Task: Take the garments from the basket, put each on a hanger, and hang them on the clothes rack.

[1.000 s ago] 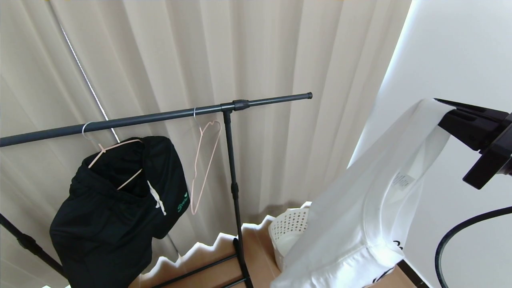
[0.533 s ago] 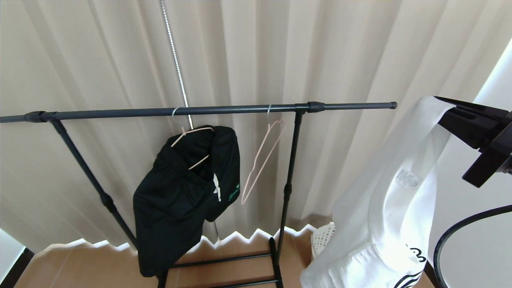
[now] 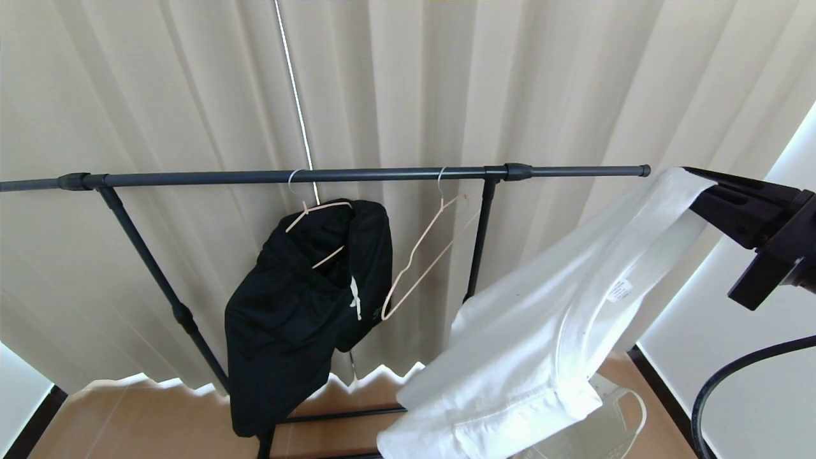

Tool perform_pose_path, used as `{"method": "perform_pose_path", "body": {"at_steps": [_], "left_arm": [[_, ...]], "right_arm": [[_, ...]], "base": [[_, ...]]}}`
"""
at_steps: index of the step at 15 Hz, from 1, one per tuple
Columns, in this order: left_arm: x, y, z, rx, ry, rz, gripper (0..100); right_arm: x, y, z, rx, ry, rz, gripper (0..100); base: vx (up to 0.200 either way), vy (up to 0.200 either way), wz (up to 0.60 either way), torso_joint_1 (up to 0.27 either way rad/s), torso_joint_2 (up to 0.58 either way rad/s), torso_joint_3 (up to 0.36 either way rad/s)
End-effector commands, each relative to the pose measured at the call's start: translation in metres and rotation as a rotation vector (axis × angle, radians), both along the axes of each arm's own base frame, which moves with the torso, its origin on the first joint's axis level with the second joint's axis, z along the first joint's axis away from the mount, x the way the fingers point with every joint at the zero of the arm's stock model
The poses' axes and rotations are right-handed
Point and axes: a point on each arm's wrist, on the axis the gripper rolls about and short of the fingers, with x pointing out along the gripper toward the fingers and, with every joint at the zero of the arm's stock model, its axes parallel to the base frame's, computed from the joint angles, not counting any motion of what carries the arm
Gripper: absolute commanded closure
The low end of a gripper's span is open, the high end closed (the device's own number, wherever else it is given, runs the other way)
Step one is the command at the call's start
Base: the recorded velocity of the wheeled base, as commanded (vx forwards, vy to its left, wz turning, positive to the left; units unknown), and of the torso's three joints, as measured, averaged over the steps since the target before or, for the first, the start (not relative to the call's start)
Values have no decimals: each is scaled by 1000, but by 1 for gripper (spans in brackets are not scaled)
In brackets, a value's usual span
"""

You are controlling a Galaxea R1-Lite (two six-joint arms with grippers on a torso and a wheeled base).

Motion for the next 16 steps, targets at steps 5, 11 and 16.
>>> {"method": "perform_pose_path", "body": {"at_steps": [5, 11, 16], "left_arm": [[48, -1, 57, 51, 297, -23, 0], [174, -79, 126, -81, 566, -125, 0], [213, -176, 116, -13, 639, -231, 0]], "right_arm": [[59, 38, -34, -77, 173, -239, 100], [68, 45, -5, 130, 343, -262, 100], [68, 61, -3, 221, 401, -218, 100]], "base": [[0, 0, 0, 0, 0, 0], [0, 0, 0, 0, 0, 0], [0, 0, 0, 0, 0, 0]]}}
